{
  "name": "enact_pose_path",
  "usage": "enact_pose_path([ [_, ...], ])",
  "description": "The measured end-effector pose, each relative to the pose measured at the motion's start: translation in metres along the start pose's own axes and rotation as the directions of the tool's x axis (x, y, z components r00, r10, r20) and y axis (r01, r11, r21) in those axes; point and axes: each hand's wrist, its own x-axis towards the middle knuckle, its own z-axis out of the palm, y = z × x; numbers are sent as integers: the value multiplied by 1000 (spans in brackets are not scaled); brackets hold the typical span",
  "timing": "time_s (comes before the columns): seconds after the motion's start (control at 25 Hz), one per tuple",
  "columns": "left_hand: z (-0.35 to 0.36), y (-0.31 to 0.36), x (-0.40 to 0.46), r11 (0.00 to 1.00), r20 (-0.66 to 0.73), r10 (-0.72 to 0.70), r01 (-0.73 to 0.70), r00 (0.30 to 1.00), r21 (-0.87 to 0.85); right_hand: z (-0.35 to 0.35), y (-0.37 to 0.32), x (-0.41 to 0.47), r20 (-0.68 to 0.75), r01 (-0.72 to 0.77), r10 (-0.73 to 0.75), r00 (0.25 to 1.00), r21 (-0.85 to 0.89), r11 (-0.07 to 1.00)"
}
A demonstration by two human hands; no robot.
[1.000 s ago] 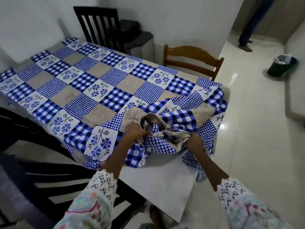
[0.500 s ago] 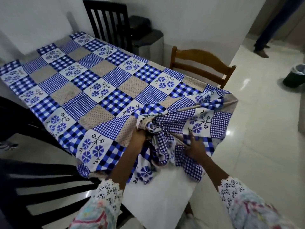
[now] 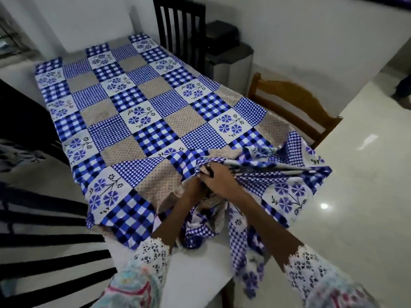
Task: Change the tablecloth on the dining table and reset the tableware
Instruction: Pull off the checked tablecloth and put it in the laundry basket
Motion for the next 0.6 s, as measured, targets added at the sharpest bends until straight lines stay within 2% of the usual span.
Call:
enact_pose_path([
  [0.08, -7, 0, 3, 969, -192, 71, -22, 979, 245, -4, 53, 4, 31, -14, 19, 999, -149, 989],
  [0.12, -11, 6, -1, 930, -278, 91, 18, 956, 367, -8, 86, 5, 6, -87, 95, 995, -338, 937],
  [0.16, -20, 5, -1, 925, -350, 76, 66, 934, 375, -10, 119, 1, -42, -186, 191, 981, -503, 844],
  [0.2, -25, 6, -4, 943, -386, 49, 85, 921, 322, -10, 147, -7, -112, -281, 268, 957, -589, 758],
  [0.24, -29, 5, -7, 947, -396, 27, 104, 918, 304, -12, 167, -13, -175, -349, 307, 935, -595, 724],
  [0.28, -27, 5, -10, 951, -390, -12, 131, 921, 281, -16, 175, -15, -239, -367, 279, 930, -545, 754],
  [0.32, -25, 4, -14, 924, -348, -25, 155, 937, 350, -24, 171, -14, -295, -371, 254, 921, -470, 801],
  [0.4, -22, 0, -20, 855, -142, -23, 93, 990, 510, -45, 129, -2, -468, -296, 182, 865, -184, 937],
  [0.44, -16, 1, -23, 825, -48, 6, 23, 999, 565, -55, 97, 7, -505, -210, 147, 850, -70, 975],
  [0.52, 6, 17, -31, 905, 11, 35, -36, 999, 424, -63, 35, 17, -455, 7, -12, 891, -13, 1000],
  [0.56, 18, 26, -33, 946, 19, 38, -42, 999, 323, -58, 16, 17, -394, 79, -96, 914, -58, 995],
  [0.6, 28, 33, -30, 963, 12, 60, -61, 998, 262, -52, 9, 14, -304, 87, -116, 946, -105, 991],
])
